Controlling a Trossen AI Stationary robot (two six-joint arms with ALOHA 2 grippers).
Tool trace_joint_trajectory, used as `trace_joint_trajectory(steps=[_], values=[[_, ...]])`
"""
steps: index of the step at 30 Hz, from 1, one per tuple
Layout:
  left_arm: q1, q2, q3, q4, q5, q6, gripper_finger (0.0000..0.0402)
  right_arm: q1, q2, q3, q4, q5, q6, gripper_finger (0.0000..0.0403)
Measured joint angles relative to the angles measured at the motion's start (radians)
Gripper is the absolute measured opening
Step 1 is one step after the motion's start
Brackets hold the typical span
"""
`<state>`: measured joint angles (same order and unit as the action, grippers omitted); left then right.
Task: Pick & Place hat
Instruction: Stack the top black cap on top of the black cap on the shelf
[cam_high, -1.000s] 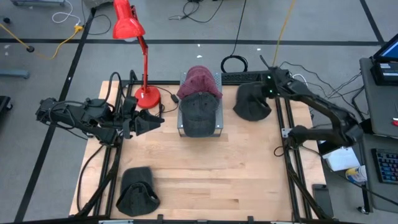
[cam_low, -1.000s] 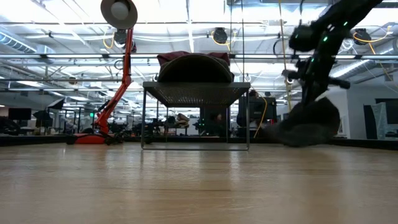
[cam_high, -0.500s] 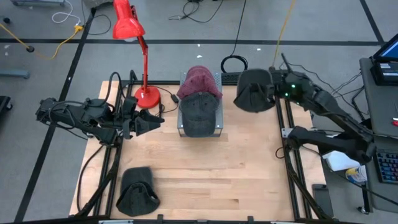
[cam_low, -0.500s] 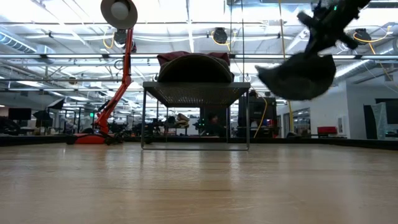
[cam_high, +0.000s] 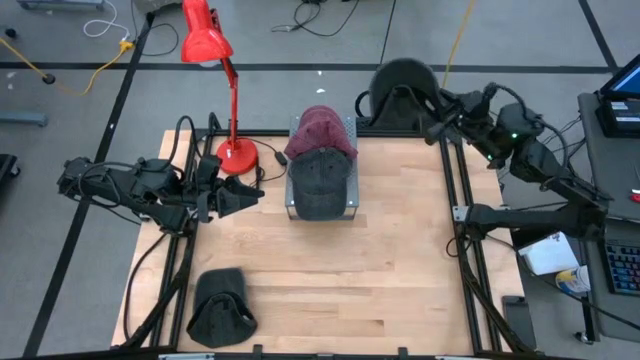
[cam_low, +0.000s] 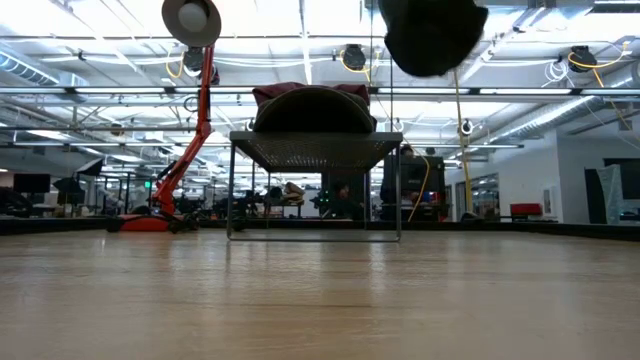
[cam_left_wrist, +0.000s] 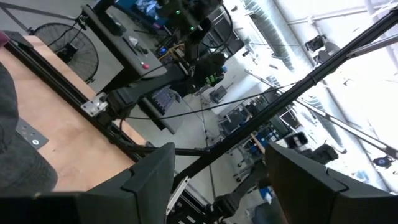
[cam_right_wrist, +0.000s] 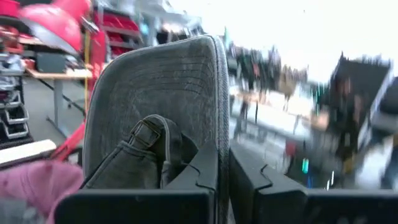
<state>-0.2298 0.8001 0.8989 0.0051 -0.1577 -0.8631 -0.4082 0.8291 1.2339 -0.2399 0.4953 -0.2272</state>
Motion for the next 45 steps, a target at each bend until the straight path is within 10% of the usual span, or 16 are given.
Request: trace_joint_trajectory(steps=[13, 35, 45], values=[[0.000, 0.000, 0.000, 0.022, 0.000, -0.203, 0.0255, 0.178, 0.143, 0.017, 0.465, -0.233, -0.444, 0.0007], [-0.008, 0.014, 0.000, 0.281, 0.013, -0.576, 0.0256, 0.445, 0.400, 0.017, 0.942, -0.275, -1.356, 0.0007], [-0.008, 0.160, 0.000, 0.530, 0.080, -0.658, 0.0334, 0.535, 0.521, 0.017, 1.057, -0.317, -1.608, 0.0007]])
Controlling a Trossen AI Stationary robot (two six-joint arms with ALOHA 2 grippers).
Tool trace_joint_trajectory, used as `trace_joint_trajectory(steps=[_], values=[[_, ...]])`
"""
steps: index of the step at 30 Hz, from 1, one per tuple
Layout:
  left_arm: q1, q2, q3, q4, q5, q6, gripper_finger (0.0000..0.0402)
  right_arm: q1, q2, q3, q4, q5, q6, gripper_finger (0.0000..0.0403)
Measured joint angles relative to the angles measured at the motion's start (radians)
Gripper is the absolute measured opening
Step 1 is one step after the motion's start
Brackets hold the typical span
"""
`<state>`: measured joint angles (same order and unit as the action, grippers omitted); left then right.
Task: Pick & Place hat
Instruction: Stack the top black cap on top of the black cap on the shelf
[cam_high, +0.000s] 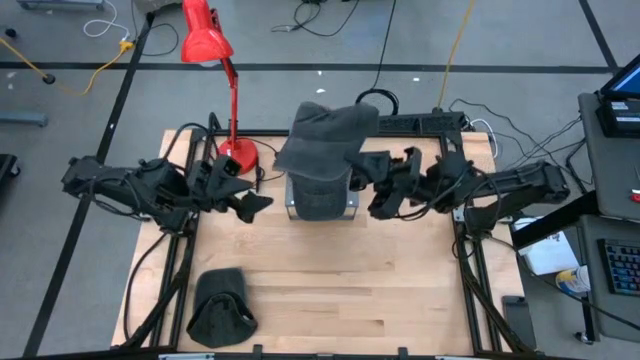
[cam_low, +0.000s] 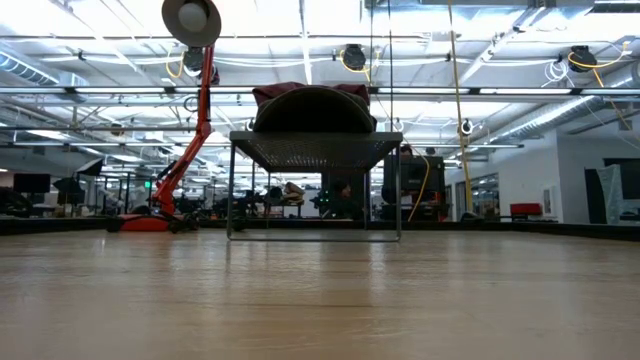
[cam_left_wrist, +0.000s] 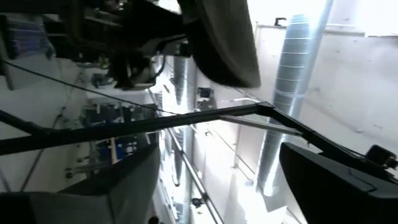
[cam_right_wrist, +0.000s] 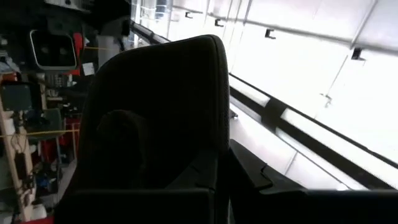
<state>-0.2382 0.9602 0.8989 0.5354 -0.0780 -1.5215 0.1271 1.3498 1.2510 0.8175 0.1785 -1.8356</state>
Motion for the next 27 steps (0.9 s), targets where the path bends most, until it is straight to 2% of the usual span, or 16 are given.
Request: trace_joint_trajectory(steps=[6, 12, 18, 27], values=[[0.000, 0.094, 0.000, 0.168, -0.001, 0.001, 0.0370, 0.066, 0.034, 0.000, 0.001, 0.000, -0.009, 0.0007], [0.001, 0.165, 0.000, 0.240, 0.000, -0.001, 0.0366, 0.122, 0.035, 0.000, 0.006, 0.013, -0.010, 0.0007], [0.001, 0.191, 0.000, 0.307, -0.001, -0.001, 0.0321, 0.144, 0.032, 0.000, 0.008, 0.060, -0.010, 0.0007], [0.001, 0.192, 0.000, 0.308, -0.001, -0.003, 0.0203, 0.146, 0.032, 0.000, -0.006, 0.099, 0.044, 0.0011]])
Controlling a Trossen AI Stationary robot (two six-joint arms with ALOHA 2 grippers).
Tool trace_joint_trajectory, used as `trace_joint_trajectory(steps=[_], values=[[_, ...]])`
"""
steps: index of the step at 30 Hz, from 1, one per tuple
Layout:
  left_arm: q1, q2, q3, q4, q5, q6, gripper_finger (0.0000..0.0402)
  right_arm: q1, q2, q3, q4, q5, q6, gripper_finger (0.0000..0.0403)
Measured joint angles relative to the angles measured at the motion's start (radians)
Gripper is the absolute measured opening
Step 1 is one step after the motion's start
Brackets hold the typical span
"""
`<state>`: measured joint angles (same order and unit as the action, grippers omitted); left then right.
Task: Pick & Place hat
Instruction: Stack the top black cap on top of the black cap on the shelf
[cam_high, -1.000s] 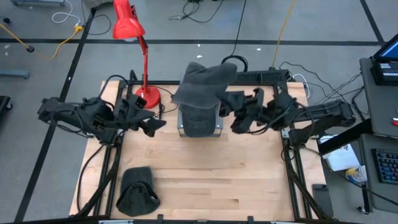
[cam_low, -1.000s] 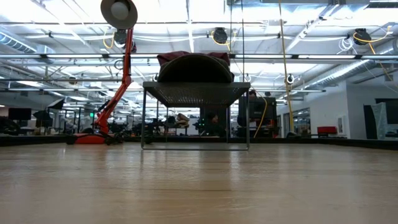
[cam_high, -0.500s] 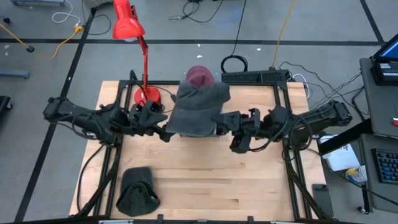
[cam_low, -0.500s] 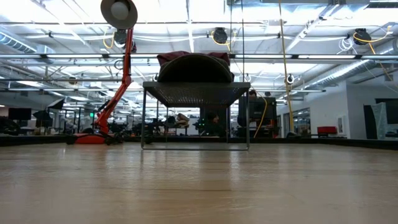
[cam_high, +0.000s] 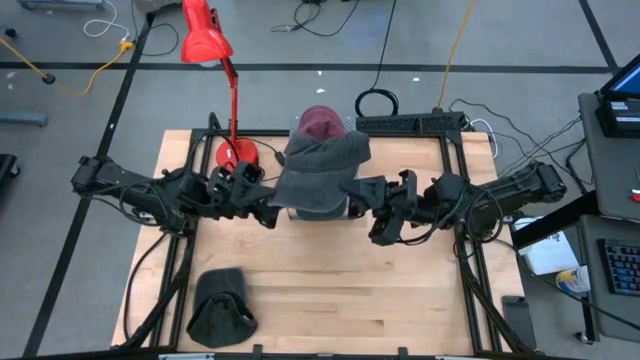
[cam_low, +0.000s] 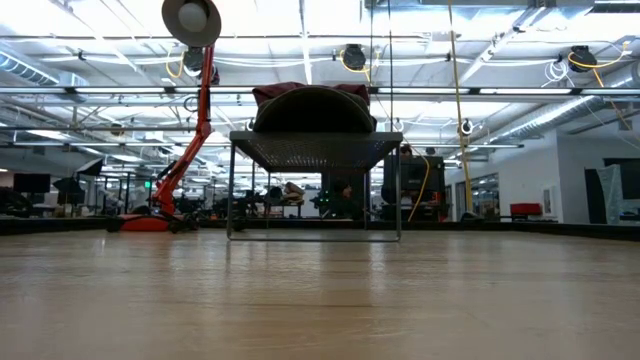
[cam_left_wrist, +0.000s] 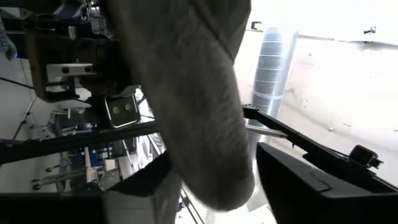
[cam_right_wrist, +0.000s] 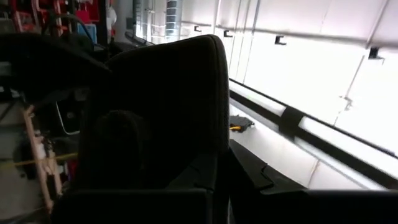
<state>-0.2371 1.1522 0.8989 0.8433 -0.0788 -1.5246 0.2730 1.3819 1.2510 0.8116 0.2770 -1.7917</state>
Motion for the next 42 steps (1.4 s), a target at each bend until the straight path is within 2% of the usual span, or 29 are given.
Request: trace_joint_trajectory(steps=[4, 9, 15, 20, 27, 35, 42], values=[[0.000, -0.001, 0.000, 0.000, 0.000, -0.004, 0.0142, 0.013, 0.000, 0.000, 0.000, 0.014, 0.055, 0.0013], [-0.001, -0.003, 0.001, 0.011, 0.005, -0.004, 0.0071, 0.032, 0.000, 0.000, -0.003, 0.016, 0.051, 0.0014], [-0.001, -0.004, 0.002, 0.013, 0.015, -0.003, 0.0013, 0.044, -0.001, 0.000, -0.052, 0.018, 0.054, 0.0016], [-0.001, -0.004, 0.002, 0.005, 0.018, 0.018, 0.0019, 0.049, -0.003, 0.000, -0.121, 0.030, 0.226, 0.0046], [0.001, 0.002, -0.002, -0.018, 0.052, 0.058, 0.0009, 0.117, 0.003, -0.001, -0.178, 0.132, 0.377, 0.0144], [0.004, 0.000, -0.001, -0.006, 0.119, 0.128, 0.0008, 0.231, 0.001, -0.001, -0.175, 0.419, 0.532, 0.0251], [0.027, 0.000, -0.001, -0.004, 0.288, 0.289, 0.0008, 0.310, 0.000, -0.001, -0.177, 0.650, 0.957, 0.0288]])
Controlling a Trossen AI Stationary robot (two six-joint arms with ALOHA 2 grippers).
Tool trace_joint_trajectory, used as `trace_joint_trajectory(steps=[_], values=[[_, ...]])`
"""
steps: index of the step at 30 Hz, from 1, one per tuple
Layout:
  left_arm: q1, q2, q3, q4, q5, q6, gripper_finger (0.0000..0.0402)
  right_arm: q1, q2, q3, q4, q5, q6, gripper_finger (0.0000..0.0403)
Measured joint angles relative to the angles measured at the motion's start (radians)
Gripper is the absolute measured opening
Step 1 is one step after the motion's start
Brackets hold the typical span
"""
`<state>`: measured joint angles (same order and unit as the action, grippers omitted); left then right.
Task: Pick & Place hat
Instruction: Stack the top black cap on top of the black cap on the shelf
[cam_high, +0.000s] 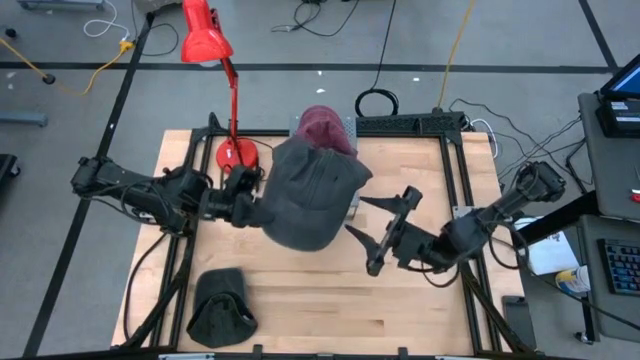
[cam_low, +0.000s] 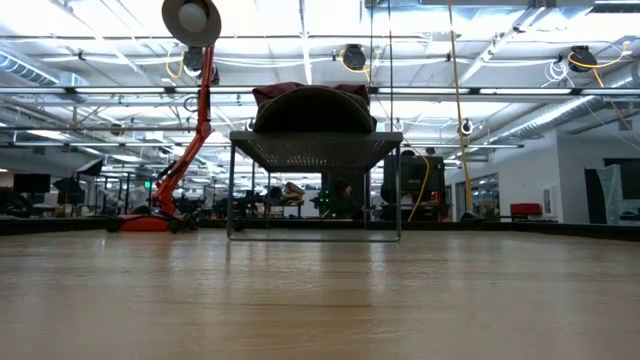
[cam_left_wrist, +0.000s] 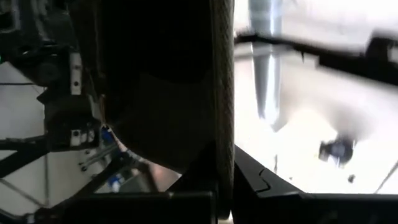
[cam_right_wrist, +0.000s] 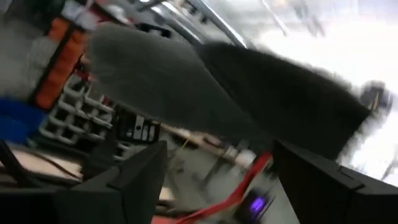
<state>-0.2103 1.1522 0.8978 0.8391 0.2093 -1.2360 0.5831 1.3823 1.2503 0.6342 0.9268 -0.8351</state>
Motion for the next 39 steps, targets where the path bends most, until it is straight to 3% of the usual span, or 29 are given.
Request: trace_joint_trajectory(steps=[5, 11, 19, 22, 25, 34, 39], values=[[0.009, -0.001, 0.000, -0.007, 0.145, 0.154, 0.0008, 0.038, -0.001, 0.000, -0.069, 0.097, 0.293, 0.0290], [0.009, -0.019, 0.000, -0.064, 0.282, 0.255, 0.0008, 0.056, -0.047, 0.000, -0.196, 0.083, 0.685, 0.0290], [-0.002, -0.139, 0.001, -0.426, 0.339, 0.496, 0.0008, 0.026, -0.169, 0.001, -0.470, -0.209, 1.318, 0.0290], [-0.016, -0.198, 0.001, -0.560, 0.296, 0.573, 0.0008, 0.016, -0.197, 0.001, -0.503, -0.276, 1.396, 0.0290], [-0.039, -0.259, 0.001, -0.673, 0.219, 0.621, 0.0008, 0.012, -0.227, 0.001, -0.520, -0.276, 1.393, 0.0290], [-0.170, -0.371, 0.002, -0.972, -0.111, 0.678, 0.0008, -0.078, -0.328, 0.001, -0.660, -0.284, 1.398, 0.0290], [-0.245, -0.361, 0.016, -1.031, -0.272, 0.687, 0.0008, -0.170, -0.367, 0.001, -0.749, -0.409, 1.369, 0.0290]])
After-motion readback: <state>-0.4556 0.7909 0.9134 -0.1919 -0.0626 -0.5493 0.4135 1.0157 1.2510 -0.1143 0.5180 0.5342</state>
